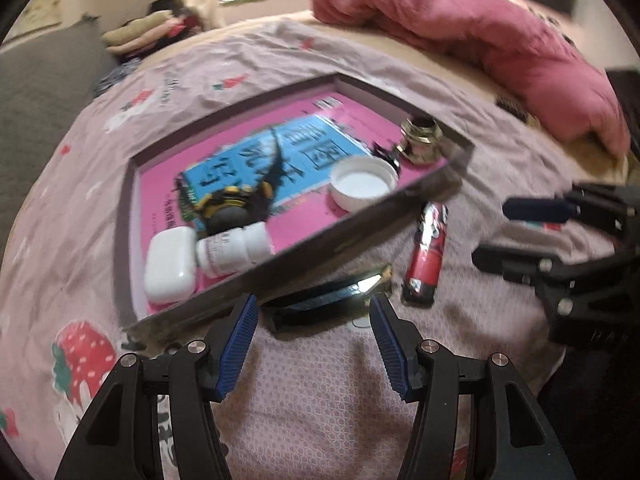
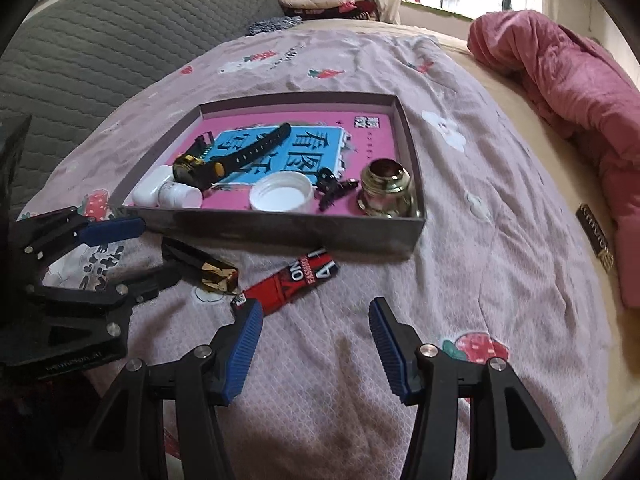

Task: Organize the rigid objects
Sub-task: 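Withdraw both grippers toward the black perfume cap and the red tube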

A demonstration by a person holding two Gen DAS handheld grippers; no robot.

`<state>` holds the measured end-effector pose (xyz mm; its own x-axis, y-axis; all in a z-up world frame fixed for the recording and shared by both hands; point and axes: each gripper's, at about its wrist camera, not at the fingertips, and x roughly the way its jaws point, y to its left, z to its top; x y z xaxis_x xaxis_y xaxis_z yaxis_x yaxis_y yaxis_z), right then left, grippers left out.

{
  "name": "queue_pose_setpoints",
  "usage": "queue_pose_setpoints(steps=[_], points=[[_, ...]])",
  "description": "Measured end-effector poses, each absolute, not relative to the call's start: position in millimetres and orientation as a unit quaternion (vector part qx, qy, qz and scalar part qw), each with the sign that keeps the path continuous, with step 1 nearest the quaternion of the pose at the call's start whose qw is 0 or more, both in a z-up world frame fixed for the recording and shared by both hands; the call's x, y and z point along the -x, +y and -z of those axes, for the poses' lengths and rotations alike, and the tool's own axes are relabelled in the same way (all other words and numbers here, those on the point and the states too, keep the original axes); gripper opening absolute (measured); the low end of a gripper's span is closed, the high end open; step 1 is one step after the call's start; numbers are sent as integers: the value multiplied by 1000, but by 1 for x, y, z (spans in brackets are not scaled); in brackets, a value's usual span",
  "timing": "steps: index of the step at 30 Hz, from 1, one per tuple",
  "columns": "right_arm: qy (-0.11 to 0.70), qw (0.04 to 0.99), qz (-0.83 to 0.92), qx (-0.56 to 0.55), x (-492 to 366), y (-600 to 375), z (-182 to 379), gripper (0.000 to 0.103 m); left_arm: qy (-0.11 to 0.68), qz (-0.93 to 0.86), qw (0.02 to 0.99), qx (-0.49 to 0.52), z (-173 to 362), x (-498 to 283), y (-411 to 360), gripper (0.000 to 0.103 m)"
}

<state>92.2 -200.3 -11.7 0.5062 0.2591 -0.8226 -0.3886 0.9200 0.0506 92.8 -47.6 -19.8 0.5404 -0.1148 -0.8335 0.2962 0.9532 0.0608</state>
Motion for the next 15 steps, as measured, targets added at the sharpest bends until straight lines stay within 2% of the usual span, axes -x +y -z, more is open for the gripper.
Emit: queue_pose_setpoints(steps=[10,15], points=[[484,853,-191,42,-100,-197,23,55,471,166,839,-217,42,-104,-75,60],[506,842,-185,11,-110,-194,34,55,485,208,813,-245,54,-113,-78,59]])
